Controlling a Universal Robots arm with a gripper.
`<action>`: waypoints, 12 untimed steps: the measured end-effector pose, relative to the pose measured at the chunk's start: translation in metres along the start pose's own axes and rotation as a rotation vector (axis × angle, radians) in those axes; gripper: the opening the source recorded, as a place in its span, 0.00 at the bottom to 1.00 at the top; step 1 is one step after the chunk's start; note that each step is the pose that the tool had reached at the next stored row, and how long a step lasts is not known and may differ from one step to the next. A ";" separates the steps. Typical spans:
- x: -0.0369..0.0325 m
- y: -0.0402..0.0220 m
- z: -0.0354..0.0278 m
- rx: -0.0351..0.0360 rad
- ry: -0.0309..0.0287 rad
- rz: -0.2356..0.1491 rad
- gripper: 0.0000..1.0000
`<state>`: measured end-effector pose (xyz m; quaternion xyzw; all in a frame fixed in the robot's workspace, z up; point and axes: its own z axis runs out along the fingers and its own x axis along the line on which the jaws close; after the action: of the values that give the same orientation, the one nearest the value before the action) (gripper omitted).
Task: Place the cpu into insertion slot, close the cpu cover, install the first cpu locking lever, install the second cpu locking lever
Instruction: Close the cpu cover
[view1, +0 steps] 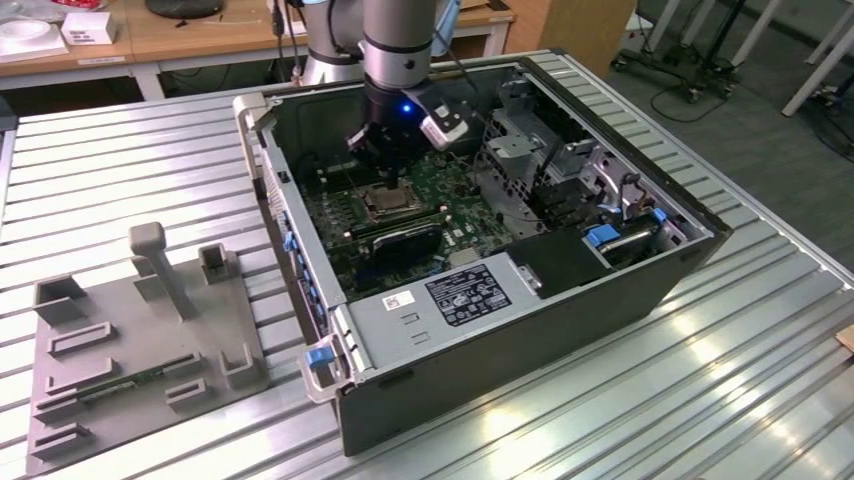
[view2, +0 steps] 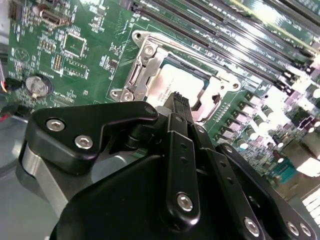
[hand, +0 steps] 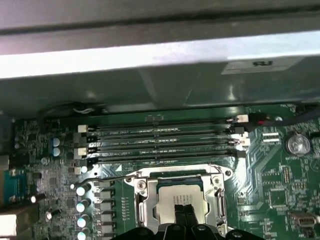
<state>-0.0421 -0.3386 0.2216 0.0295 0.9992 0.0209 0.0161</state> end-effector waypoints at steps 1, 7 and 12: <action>0.0000 0.0000 0.0003 -0.0005 0.0000 -0.016 0.11; 0.0026 -0.0003 0.0026 -0.0014 -0.0116 -0.044 0.11; 0.0044 -0.0004 0.0041 -0.0017 -0.0201 -0.047 0.11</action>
<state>-0.0464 -0.3386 0.2174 0.0062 0.9994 0.0211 0.0266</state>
